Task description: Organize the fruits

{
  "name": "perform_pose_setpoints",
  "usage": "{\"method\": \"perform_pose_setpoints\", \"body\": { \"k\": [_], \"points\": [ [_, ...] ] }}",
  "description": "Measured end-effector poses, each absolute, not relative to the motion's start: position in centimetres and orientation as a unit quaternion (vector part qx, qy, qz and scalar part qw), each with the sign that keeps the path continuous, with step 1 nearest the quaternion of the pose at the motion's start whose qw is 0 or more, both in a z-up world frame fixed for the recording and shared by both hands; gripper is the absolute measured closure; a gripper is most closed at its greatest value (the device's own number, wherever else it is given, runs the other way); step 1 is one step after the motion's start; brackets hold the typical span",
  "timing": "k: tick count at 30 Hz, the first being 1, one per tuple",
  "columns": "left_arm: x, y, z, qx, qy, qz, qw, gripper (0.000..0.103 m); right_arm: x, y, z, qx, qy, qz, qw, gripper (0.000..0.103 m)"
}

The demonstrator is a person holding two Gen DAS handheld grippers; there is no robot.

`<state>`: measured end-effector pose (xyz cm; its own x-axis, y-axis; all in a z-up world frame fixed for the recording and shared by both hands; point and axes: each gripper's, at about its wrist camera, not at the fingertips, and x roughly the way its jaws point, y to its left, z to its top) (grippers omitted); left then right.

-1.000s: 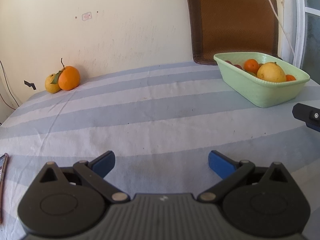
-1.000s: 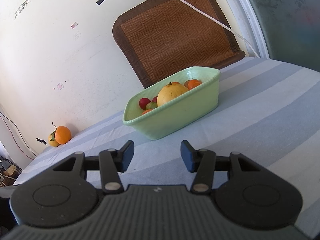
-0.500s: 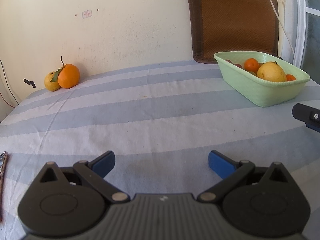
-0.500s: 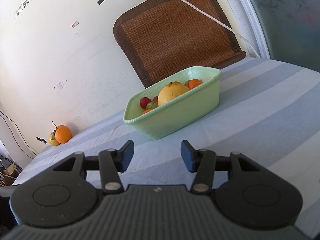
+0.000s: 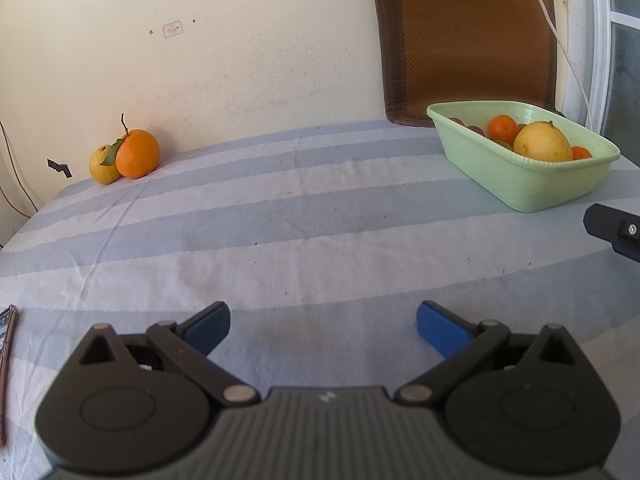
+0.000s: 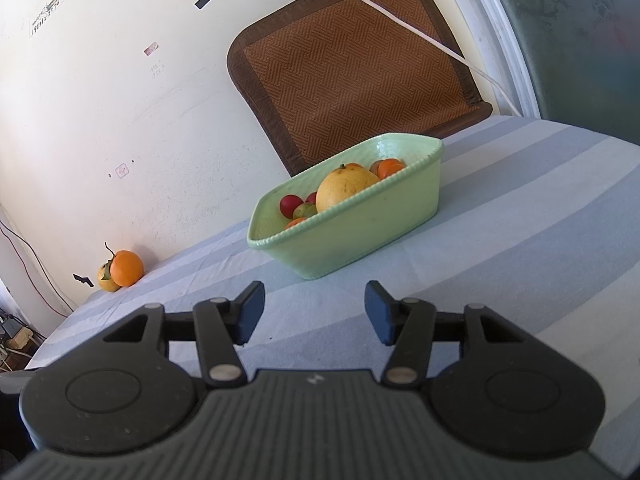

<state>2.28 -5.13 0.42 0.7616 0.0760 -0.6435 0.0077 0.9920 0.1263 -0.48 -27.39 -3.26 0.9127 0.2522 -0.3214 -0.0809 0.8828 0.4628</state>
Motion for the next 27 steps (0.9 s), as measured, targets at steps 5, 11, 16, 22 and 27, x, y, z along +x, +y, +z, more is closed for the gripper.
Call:
{"method": "perform_pose_setpoints", "body": {
  "k": [5,11,16,22,27],
  "points": [
    [2.1,-5.4,0.5,0.069,0.340,0.022,0.938,0.000,-0.5,-27.4,-3.2,0.227,0.189,0.087,0.951,0.045],
    [1.9,-5.5,0.8,0.063,0.331,0.018,0.941,0.000,-0.4,-27.4,-3.2,0.226,0.190,0.089,0.951,0.045],
    [1.7,-5.5,1.1,0.065,0.331,0.013,0.941,0.000,-0.3,-27.6,-3.2,0.225,0.191,0.087,0.951,0.045],
    [1.7,-5.4,1.2,0.060,0.338,0.004,0.939,0.000,-0.3,-27.6,-3.2,0.222,0.192,0.088,0.952,0.045],
    [1.6,-5.4,1.4,0.055,0.339,-0.002,0.939,0.000,-0.3,-27.6,-3.2,0.222,0.192,0.088,0.952,0.045]
  ]
}}
